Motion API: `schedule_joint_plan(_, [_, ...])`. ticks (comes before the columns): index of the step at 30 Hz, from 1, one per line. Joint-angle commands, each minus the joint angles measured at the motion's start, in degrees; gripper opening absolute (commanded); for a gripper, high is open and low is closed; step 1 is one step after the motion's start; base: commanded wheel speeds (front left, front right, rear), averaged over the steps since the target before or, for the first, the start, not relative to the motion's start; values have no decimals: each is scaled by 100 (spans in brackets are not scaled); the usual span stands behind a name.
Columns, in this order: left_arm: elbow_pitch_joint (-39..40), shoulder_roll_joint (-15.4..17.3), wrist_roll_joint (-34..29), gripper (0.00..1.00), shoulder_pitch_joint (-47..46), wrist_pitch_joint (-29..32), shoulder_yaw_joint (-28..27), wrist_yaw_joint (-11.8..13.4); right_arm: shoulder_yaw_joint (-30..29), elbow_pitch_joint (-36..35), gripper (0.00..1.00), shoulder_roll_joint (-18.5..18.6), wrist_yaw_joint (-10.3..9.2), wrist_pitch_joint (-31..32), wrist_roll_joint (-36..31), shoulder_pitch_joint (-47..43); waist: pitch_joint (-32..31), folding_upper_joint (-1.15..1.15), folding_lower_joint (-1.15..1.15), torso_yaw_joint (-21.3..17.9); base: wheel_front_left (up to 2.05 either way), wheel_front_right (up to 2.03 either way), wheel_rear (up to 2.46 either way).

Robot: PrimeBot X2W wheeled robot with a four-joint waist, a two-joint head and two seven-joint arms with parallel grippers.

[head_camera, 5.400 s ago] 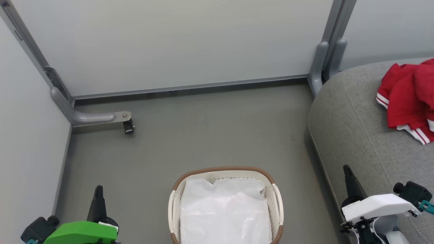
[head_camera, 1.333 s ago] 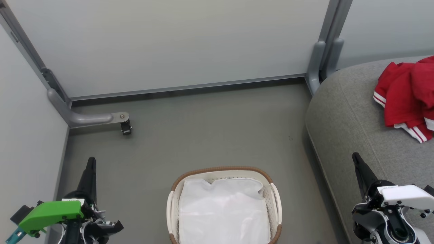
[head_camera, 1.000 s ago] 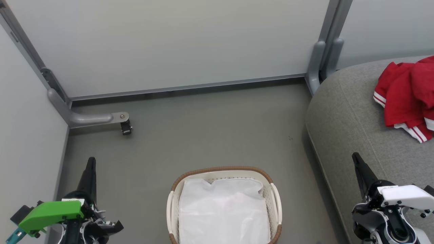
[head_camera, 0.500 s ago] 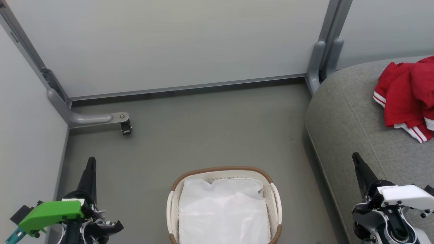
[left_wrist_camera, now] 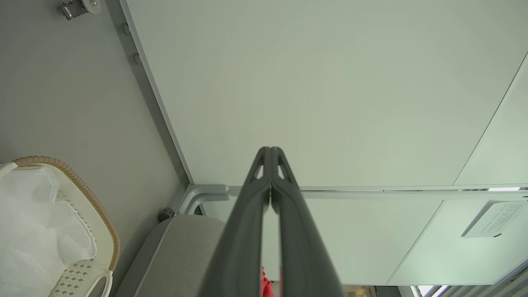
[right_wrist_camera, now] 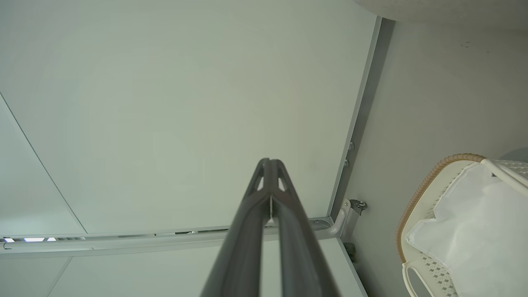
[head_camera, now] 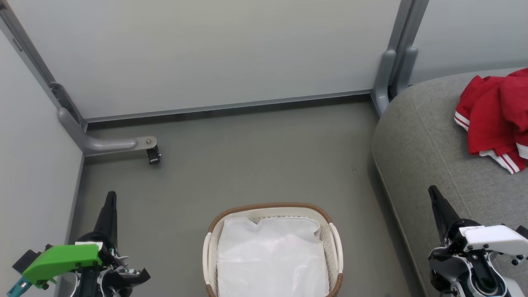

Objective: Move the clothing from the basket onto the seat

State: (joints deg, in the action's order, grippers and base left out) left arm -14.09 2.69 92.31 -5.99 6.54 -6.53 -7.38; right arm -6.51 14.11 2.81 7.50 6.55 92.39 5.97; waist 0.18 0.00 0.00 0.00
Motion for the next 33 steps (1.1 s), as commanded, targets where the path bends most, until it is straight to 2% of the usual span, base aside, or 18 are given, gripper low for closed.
schedule_joint_plan(1, [11,36,19,0,-55,19,-10,-25,-15,-21,0,23,-2,15,4,45,0,0,0,0,0,0,0])
schedule_joint_plan(33, [12,36,20,0,-55,18,-10,-25,-17,-21,0,21,-2,18,0,45,0,0,0,0,0,0,0])
